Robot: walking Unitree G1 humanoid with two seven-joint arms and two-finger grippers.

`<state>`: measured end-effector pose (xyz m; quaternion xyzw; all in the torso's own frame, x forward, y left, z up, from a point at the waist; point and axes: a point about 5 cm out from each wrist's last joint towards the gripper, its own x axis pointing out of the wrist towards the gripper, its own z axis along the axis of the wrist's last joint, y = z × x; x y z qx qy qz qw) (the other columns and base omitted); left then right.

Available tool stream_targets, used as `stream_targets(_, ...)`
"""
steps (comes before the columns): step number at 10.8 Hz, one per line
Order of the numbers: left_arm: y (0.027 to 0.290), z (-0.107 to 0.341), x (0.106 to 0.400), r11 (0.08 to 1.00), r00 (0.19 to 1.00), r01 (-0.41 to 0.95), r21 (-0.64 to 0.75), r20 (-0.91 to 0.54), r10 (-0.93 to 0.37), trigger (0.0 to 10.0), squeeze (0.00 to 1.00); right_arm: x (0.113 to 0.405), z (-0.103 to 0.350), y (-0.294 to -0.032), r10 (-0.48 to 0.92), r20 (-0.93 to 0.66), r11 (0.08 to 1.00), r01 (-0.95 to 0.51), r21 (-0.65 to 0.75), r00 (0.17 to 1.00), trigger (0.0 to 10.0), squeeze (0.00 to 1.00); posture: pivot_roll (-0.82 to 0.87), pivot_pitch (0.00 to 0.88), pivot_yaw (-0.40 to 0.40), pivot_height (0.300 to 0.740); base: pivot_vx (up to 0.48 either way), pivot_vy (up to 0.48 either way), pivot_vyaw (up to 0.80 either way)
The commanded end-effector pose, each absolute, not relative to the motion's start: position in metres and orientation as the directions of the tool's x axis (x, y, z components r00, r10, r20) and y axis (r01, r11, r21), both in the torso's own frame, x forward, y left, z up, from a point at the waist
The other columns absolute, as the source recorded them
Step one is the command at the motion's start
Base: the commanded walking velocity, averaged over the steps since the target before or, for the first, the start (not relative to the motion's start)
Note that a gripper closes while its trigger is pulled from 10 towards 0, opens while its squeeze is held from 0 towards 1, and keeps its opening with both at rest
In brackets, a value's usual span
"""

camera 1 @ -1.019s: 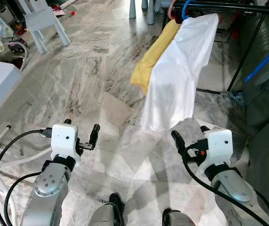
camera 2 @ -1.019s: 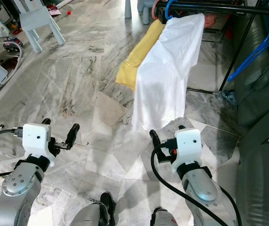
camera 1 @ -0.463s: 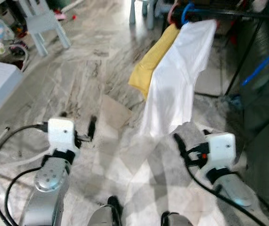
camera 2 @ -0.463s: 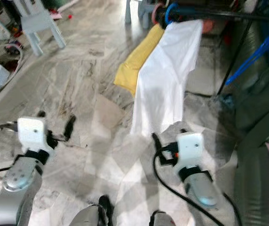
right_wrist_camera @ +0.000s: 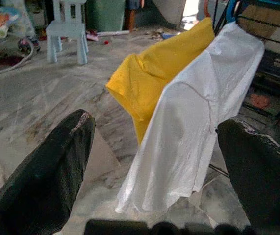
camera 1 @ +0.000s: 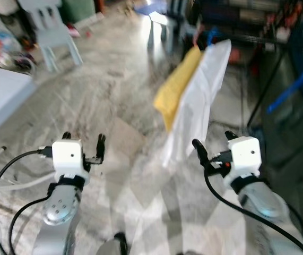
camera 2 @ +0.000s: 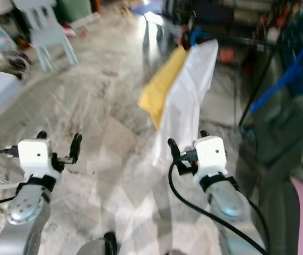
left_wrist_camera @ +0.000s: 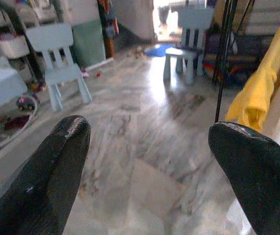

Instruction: Hang hanger

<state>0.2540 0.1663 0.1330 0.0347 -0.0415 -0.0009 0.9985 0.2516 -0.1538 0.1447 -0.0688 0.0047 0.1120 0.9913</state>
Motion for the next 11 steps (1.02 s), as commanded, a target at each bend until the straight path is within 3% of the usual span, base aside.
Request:
stream_targets(1, 0.160, 0.128, 0.259, 0.998, 0.997, 0.018, 0.068, 0.075, -0.023, 10.0, 0.00, 0.255, 0.142, -0.159, 0.164, -0.023, 0.978, -0.166, -0.130, 0.986, 10.0, 0.00, -0.11, 0.041, -0.003, 0.740, 0.000, 0.000, 0.00)
stream_targets(4, 0.149, 0.131, 0.285, 0.995, 0.990, 0.059, 0.083, 0.123, -0.069, 10.0, 0.00, 0.264, 0.128, -0.171, 0.046, -0.037, 0.994, -0.050, -0.102, 0.998, 10.0, 0.00, -0.11, 0.000, -0.005, 0.740, 0.000, 0.000, 0.00)
stream_targets(6, 0.152, 0.134, 0.293, 0.995, 0.987, 0.041, 0.094, 0.148, -0.055, 10.0, 0.00, 0.272, 0.124, -0.169, 0.048, -0.051, 0.992, -0.053, -0.110, 0.998, 10.0, 0.00, -0.10, 0.000, -0.019, 0.740, 0.000, 0.000, 0.00)
stream_targets(8, 0.154, 0.129, 0.286, 0.994, 0.988, 0.057, 0.098, 0.138, -0.070, 10.0, 0.00, 0.277, 0.121, -0.158, 0.073, -0.051, 0.992, -0.078, -0.095, 0.996, 10.0, 0.00, -0.09, 0.025, 0.010, 0.740, 0.000, 0.000, 0.00)
stream_targets(11, 0.155, 0.126, 0.277, 0.992, 0.987, 0.097, 0.084, 0.124, -0.107, 10.0, 0.00, 0.274, 0.114, -0.148, 0.068, -0.069, 0.995, -0.072, -0.062, 0.995, 10.0, 0.00, -0.09, 0.050, 0.021, 0.740, 0.293, 0.000, 0.00)
